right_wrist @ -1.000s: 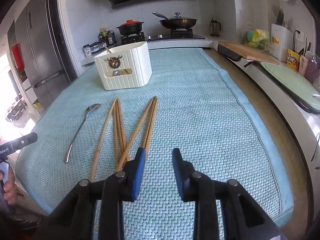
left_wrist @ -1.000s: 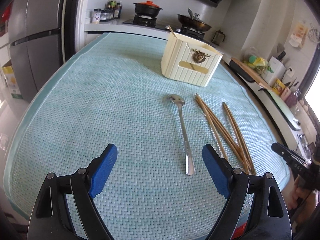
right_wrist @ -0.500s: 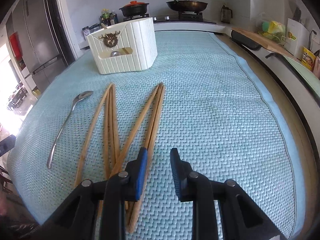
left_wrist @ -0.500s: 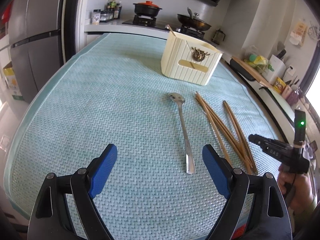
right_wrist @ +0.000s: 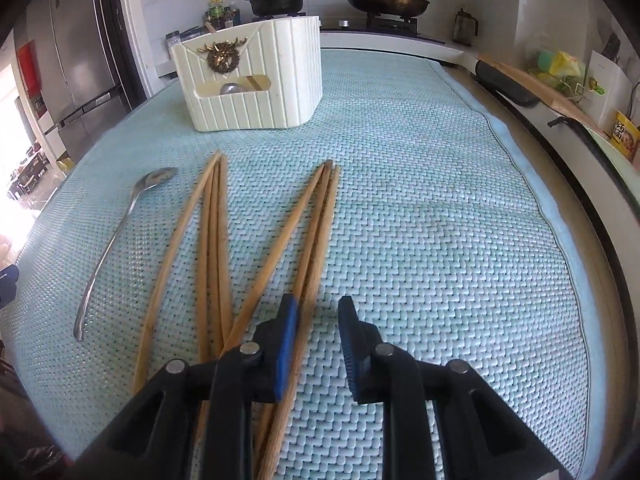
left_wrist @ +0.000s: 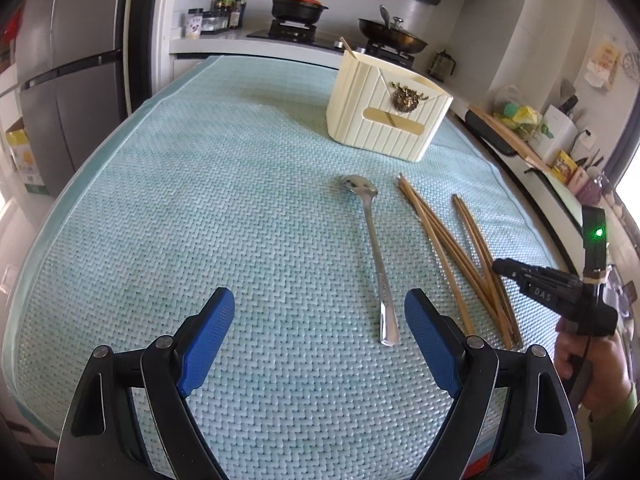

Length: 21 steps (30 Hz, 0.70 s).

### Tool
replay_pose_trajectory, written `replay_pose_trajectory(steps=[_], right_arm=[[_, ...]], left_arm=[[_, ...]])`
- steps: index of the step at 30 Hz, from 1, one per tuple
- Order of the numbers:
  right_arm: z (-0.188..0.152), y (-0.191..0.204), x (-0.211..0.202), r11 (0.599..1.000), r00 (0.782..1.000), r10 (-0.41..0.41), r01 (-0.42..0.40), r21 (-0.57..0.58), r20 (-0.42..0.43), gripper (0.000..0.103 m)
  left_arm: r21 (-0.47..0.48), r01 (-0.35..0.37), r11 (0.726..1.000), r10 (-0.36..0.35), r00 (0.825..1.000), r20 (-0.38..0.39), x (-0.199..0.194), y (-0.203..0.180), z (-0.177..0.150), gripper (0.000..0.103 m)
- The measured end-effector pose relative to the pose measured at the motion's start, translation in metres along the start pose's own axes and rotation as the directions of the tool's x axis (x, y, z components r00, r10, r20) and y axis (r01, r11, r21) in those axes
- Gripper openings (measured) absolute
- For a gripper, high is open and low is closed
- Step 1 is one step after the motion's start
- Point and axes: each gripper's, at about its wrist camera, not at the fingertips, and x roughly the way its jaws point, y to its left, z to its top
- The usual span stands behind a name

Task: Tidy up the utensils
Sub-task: 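Grasp the second steel spoon with the left gripper while the right grasps a chopstick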

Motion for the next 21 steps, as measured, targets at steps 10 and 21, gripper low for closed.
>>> replay_pose_trajectory(steps=[10, 21], right_arm=[[0.015, -0.011, 0.017, 0.999, 0.999, -0.039, 0.039, -0.018, -0.009, 0.016], [0.038, -0.025, 0.036, 1.000, 1.000, -0.021, 0.021, 0.000, 0.006, 0.016]], left_arm=[[0.007, 0.009, 1.000, -0.009, 1.000, -0.021, 0.009, -0.003, 0.003, 0.088], [0.057, 0.089, 0.994, -0.085, 0.994, -0.075, 0.063, -0.024, 0.041, 0.088]])
